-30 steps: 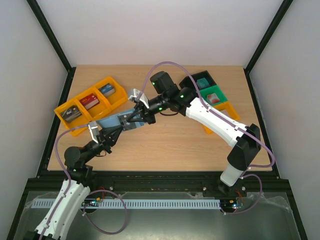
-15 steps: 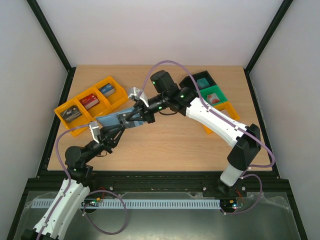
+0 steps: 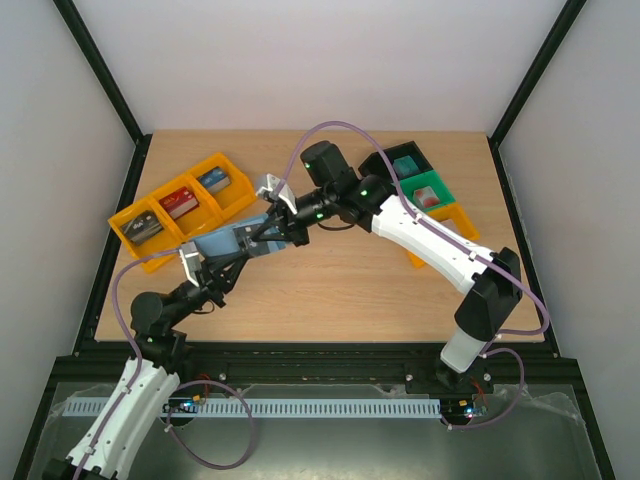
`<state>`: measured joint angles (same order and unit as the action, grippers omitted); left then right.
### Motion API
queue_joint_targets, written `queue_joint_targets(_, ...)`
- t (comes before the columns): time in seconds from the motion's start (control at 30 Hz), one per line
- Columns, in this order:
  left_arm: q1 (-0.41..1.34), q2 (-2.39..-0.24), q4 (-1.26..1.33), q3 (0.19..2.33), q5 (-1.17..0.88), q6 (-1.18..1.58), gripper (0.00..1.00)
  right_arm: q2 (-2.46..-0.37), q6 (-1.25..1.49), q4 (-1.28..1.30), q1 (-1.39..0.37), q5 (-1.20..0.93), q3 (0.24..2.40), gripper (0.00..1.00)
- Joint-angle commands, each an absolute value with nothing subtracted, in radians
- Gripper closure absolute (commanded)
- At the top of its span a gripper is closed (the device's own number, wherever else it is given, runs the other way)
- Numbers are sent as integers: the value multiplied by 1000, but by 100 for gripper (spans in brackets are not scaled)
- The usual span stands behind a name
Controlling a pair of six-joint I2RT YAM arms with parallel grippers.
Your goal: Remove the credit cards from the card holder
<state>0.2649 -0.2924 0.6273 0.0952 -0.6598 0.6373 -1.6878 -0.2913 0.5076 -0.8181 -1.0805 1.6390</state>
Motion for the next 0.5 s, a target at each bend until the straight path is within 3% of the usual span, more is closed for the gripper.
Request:
queue_joint_targets(0.0,225,-274,606,110,-538,660,98,-1621,-305,555,-764,-1081,1608,95)
queue_joint_targets(0.47,218,-276,586,121,-590,625,98,-1546,-237,464,-702,-1074,1528,94)
